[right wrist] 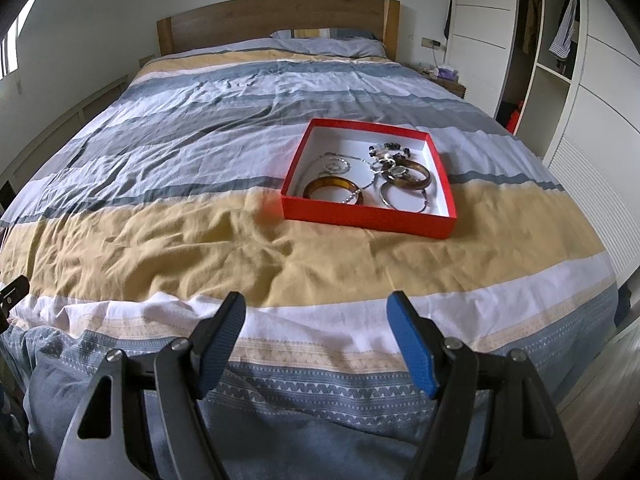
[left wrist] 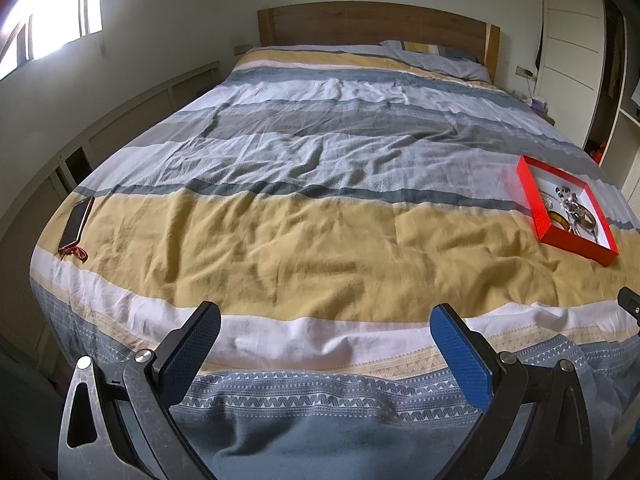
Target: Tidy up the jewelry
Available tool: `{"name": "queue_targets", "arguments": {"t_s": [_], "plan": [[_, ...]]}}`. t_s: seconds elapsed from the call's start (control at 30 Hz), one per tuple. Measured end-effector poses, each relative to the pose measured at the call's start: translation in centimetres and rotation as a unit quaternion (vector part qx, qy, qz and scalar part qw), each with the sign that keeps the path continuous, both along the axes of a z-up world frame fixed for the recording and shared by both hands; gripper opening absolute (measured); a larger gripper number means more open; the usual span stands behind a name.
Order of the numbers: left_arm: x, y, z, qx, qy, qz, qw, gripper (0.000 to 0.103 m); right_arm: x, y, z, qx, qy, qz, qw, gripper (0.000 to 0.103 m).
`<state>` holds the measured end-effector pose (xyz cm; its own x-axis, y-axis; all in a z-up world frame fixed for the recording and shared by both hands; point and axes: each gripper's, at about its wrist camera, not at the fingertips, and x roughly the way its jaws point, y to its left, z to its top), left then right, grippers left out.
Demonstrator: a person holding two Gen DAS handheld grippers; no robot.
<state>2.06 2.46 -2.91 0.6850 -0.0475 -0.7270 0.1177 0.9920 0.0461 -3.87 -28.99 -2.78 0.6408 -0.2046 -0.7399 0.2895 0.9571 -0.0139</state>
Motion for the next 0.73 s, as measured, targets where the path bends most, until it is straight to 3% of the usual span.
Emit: {"name": "queue_targets", "arguments": {"t_s": [0.73], "plan": [[-0.51, -0.46, 0.0, 0.005, 0.0, -0.007, 1.0, 0.102, -0.28, -0.24, 0.01, 0.0, -0.003, -0.001, 1.0, 0.072]]}}
